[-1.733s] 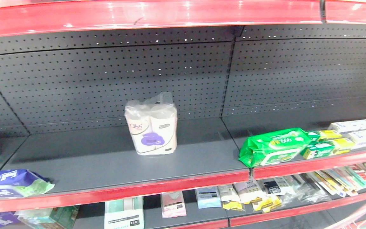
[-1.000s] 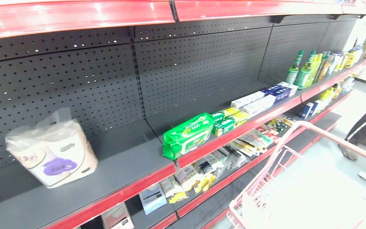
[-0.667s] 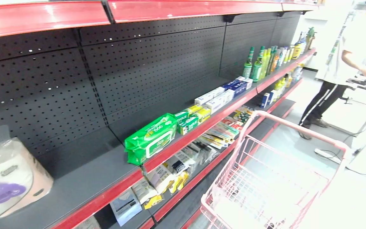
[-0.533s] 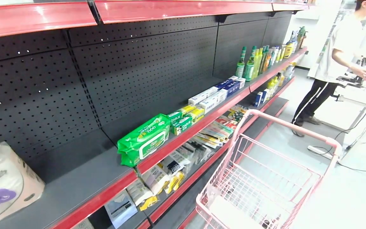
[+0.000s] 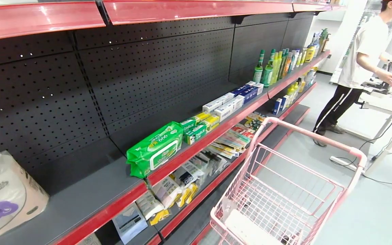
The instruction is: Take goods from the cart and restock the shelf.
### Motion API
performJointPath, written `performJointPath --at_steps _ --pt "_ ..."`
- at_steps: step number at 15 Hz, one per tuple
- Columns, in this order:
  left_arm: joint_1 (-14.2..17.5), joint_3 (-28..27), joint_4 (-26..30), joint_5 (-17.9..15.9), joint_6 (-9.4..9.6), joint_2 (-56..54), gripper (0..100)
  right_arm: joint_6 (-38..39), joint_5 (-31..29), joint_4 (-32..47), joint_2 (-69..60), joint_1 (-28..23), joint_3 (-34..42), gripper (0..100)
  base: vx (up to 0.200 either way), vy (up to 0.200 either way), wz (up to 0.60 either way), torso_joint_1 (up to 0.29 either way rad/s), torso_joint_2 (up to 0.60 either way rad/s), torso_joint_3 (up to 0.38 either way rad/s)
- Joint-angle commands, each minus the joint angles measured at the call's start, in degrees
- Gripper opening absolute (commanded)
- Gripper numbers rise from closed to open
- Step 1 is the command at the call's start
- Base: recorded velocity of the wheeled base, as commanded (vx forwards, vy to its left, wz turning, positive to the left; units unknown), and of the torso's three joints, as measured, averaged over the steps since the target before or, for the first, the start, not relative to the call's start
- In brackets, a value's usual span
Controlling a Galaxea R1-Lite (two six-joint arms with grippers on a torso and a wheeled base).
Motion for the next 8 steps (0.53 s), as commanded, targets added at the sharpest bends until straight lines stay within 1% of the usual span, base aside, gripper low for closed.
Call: performJointPath --at_steps 1,2,3,4,5,6,7,8 --pt "0.0 0.01 -0.01 0.01 -0.02 -0.01 100 -0.06 0.11 -0.02 -0.02 0.0 -0.08 100 0.0 0.0 0.0 0.0 0.0 0.0" --pt "0.0 0.01 -0.01 -0.08 -0.02 0.08 100 0.12 1.87 -0.38 0.68 0.09 -1.66 100 0.0 0.0 0.0 0.0 0.0 0.0" --pt "0.0 0.01 -0.01 0.01 -0.02 -0.01 100 1.26 3.72 -0.46 4.63 0.62 -6.58 100 0.0 0.0 0.0 0.0 0.0 0.0" --pt "0.0 0.01 -0.01 -0.08 0.07 0.08 100 8.82 3.72 -0.38 17.82 1.58 -18.89 100 0.0 0.0 0.0 0.0 0.0 0.0" --pt "0.0 0.01 -0.01 -0.08 0.07 0.08 100 15.85 3.1 0.42 30.91 1.93 -32.77 100 0.0 0.0 0.0 0.0 0.0 0.0" --pt "0.0 0.01 -0.01 -0.08 0.07 0.08 100 6.71 3.63 0.42 35.13 1.76 -32.25 100 0.0 0.0 0.0 0.0 0.0 0.0" --pt "0.0 0.01 -0.01 -0.08 -0.02 0.08 100 -2.34 2.75 -0.46 43.66 0.79 -32.77 100 0.0 0.0 0.0 0.0 0.0 0.0" --pt "0.0 0.01 -0.01 -0.08 0.07 0.08 100 -2.61 2.31 -2.22 55.52 -0.53 -35.15 100 0.0 0.0 0.0 0.0 0.0 0.0"
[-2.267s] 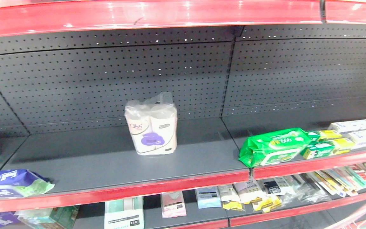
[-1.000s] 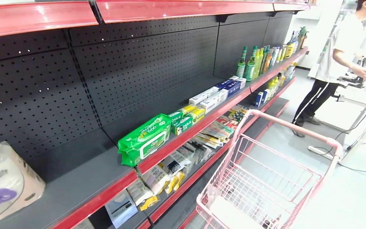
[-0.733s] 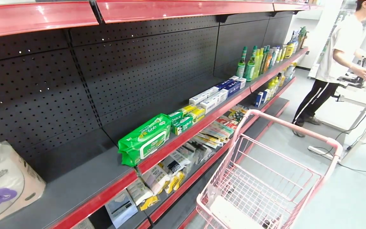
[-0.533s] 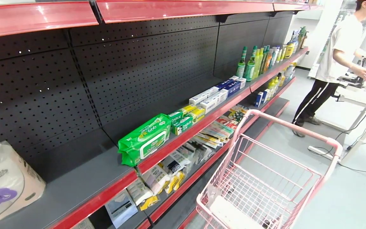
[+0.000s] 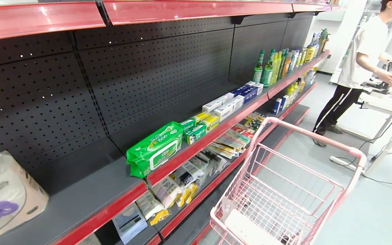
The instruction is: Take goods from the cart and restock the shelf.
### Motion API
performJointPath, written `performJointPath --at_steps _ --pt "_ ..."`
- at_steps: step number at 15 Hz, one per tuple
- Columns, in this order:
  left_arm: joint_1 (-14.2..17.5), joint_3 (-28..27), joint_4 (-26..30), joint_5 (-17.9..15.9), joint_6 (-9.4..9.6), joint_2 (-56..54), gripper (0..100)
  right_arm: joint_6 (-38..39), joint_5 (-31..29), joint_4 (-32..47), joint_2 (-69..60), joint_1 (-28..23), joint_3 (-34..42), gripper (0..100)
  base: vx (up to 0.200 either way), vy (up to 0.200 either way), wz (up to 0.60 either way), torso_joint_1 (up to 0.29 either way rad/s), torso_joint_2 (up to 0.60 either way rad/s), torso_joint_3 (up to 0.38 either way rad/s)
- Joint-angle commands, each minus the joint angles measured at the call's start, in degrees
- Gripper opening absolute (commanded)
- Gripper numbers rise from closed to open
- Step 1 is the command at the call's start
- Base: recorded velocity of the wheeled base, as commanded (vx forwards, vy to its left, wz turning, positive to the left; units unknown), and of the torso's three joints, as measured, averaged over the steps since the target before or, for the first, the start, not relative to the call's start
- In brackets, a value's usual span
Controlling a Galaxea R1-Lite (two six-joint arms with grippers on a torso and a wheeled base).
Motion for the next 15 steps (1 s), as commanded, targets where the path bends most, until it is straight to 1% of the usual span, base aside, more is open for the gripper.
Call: performJointPath --at_steps 1,3,4,5,7,8,9,11,13,15 --pt "0.0 0.01 -0.01 -0.02 0.02 0.08 100 -6.7 0.48 -3.99 45.54 0.3 -16.19 100 0.0 0.0 0.0 0.0 0.0 0.0" --pt "0.0 0.01 -0.01 -0.02 0.02 0.08 100 -6.97 0.83 -5.57 63.3 5.14 -19.27 100 0.0 0.0 0.0 0.0 0.0 0.0" --pt "0.0 0.01 -0.01 -0.02 0.02 -0.01 100 -7.49 1.53 -5.66 69.01 7.86 -20.06 100 0.0 0.0 0.0 0.0 0.0 0.0" --pt "0.0 0.01 -0.01 -0.02 0.02 0.08 100 -8.28 3.99 -5.66 73.49 11.55 -21.12 100 0.0 0.0 0.0 0.0 0.0 0.0" --pt "0.0 0.01 -0.01 -0.02 0.02 -0.01 100 -10.31 4.7 -5.66 81.32 18.23 -23.22 100 0.0 0.0 0.0 0.0 0.0 0.0" --pt "0.0 0.01 -0.01 -0.02 0.02 0.08 100 -10.48 4.87 -5.57 82.72 18.93 -23.49 100 0.0 0.0 0.0 0.0 0.0 0.0" --pt "0.0 0.01 -0.01 -0.02 0.02 0.08 100 -14.17 5.14 -5.57 87.64 20.43 -24.02 100 0.0 0.0 0.0 0.0 0.0 0.0" --pt "0.0 0.01 -0.01 -0.02 0.02 -0.01 100 -19.36 5.22 -5.66 92.3 20.96 -24.63 100 0.0 0.0 0.0 0.0 0.0 0.0" --pt "0.0 0.01 -0.01 -0.02 0.02 -0.01 100 -21.47 5.14 -5.66 96.34 21.04 -27.09 100 0.0 0.0 0.0 -0.035 0.09 0.047" --pt "0.0 0.01 -0.01 0.07 0.11 -0.01 100 -21.82 5.22 -5.66 98.37 21.57 -29.11 100 0.0 0.0 0.0 -0.078 0.18 0.09"
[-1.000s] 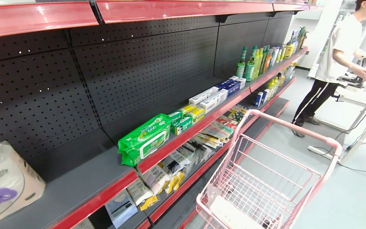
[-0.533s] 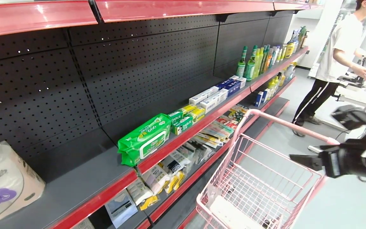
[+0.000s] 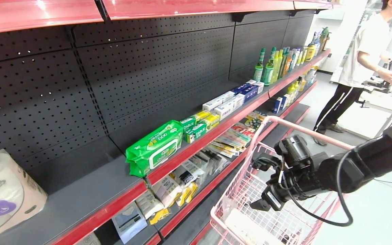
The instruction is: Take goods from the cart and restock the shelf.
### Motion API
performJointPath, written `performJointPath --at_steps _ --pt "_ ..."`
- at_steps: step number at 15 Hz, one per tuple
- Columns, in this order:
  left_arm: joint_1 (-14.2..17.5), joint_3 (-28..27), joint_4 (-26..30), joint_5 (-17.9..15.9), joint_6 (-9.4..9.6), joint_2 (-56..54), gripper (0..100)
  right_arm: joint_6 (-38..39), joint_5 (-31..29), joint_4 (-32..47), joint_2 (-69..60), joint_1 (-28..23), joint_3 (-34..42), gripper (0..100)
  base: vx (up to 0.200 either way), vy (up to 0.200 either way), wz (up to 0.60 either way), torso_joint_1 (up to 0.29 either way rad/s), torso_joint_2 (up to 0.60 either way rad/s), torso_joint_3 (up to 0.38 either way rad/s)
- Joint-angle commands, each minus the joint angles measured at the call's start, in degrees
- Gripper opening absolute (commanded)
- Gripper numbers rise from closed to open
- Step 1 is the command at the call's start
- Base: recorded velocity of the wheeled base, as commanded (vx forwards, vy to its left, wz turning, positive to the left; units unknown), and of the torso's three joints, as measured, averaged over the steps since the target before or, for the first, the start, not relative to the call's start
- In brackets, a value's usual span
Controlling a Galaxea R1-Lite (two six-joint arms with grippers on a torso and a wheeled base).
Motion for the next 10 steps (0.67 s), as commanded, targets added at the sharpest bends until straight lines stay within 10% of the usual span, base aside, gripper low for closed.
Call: performJointPath --at_steps 1,10 --pt "0.0 0.01 -0.01 0.03 0.02 -0.01 100 -0.03 0.1 0.07 5.17 1.37 -1.88 100 0.0 0.0 0.0 -0.08 0.18 0.095" --pt "0.0 0.01 -0.01 0.12 -0.16 -0.01 100 -0.03 -0.25 0.07 5.17 5.06 -1.53 100 0.0 0.0 0.0 -0.09 0.2 0.111"
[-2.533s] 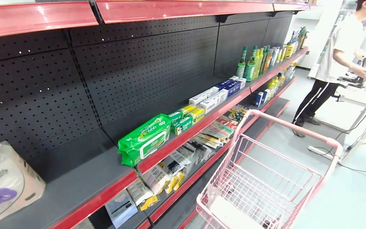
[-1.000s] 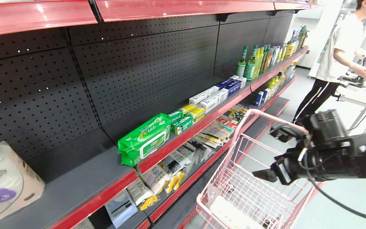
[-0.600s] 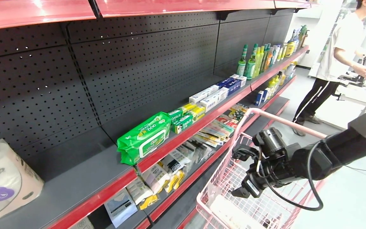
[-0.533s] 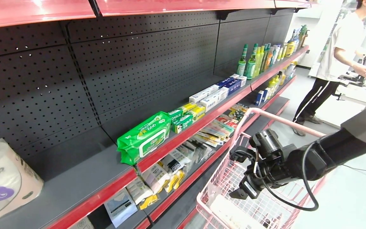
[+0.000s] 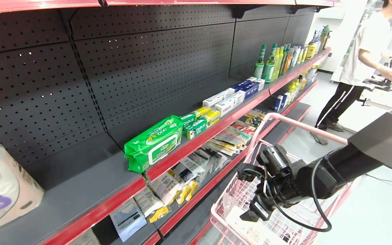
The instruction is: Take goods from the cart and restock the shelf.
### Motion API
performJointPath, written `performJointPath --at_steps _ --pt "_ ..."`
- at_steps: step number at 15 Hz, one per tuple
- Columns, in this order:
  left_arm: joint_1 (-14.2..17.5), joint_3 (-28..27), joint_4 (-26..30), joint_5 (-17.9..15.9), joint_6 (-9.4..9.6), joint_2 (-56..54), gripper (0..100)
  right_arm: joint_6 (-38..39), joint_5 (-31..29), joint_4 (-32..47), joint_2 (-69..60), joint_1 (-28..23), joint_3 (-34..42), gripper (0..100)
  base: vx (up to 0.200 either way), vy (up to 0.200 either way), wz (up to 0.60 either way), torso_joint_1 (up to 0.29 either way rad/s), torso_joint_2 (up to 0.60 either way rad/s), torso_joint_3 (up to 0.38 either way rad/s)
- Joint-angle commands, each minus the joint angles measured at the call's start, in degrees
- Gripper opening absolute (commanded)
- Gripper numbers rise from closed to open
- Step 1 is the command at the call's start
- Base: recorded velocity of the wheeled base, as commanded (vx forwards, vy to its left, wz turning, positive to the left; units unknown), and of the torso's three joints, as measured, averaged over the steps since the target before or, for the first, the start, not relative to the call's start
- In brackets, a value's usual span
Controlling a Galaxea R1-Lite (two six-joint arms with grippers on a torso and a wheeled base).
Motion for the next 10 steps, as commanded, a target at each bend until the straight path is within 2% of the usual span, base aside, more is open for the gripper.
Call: performJointPath --at_steps 1,5,10 --pt "-0.02 0.01 -0.01 -0.01 -0.02 -0.01 100 -0.1 -0.07 0.03 -0.53 0.47 0.28 100 0.0 0.0 0.0 -0.11 0.26 0.154" --pt "-0.02 0.01 -0.01 -0.01 -0.02 -0.01 100 -0.1 -0.16 0.03 -0.44 0.29 0.64 100 0.0 0.0 0.0 -0.135 0.3 0.17" --pt "-0.02 0.01 -0.01 -0.01 -0.02 -0.01 100 -0.18 -0.24 0.12 0.88 0.38 0.28 100 0.0 0.0 0.0 -0.015 0.04 0.018"
